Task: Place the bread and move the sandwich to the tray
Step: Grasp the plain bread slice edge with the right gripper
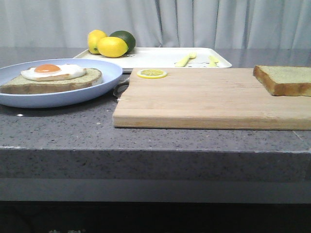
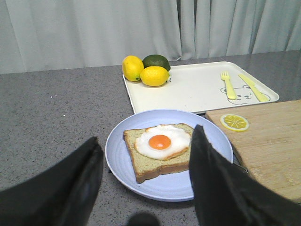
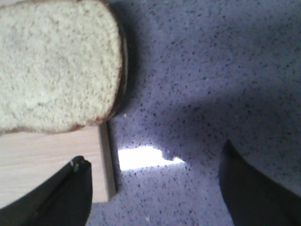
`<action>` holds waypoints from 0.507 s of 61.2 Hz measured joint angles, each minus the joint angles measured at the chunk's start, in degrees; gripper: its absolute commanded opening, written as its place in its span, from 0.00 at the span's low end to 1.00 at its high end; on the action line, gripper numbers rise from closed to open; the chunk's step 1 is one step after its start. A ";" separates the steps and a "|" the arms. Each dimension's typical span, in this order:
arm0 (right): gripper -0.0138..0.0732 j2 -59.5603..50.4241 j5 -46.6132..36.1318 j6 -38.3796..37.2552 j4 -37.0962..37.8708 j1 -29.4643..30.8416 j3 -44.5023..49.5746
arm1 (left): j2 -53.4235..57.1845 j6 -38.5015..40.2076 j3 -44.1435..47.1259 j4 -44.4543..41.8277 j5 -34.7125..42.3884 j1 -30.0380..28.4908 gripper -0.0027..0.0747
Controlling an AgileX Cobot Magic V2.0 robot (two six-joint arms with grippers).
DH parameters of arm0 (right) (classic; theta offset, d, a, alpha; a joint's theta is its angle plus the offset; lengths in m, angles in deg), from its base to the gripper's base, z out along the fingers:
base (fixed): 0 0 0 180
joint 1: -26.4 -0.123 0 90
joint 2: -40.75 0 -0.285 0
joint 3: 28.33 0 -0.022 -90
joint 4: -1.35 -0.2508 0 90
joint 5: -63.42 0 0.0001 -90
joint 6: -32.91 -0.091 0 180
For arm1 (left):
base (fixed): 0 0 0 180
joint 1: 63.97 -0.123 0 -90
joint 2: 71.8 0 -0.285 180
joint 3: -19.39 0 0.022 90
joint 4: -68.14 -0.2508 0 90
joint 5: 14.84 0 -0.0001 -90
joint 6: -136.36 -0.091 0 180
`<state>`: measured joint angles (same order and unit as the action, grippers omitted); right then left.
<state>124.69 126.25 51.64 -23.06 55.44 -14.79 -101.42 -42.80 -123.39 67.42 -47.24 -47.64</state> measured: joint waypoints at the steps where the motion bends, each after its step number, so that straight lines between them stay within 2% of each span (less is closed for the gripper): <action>1: 0.81 0.84 0.00 0.92 -1.87 1.35 0.00 | 0.00 0.00 0.00 0.00 0.00 0.00 0.56; 6: 0.81 4.28 0.24 6.57 -8.79 5.32 0.00 | 0.00 -0.02 0.00 0.00 0.00 0.00 0.56; 12: 0.81 8.25 0.77 12.55 -16.90 7.29 -0.08 | 0.00 -0.12 0.00 -0.10 0.00 0.00 0.56; 31: 0.81 20.51 2.48 25.11 -32.00 7.61 -0.23 | 0.00 -0.12 0.00 -0.10 0.00 0.00 0.56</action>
<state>145.21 128.74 76.75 -55.06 63.05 -15.02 -101.42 -42.92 -123.39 67.32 -47.24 -47.64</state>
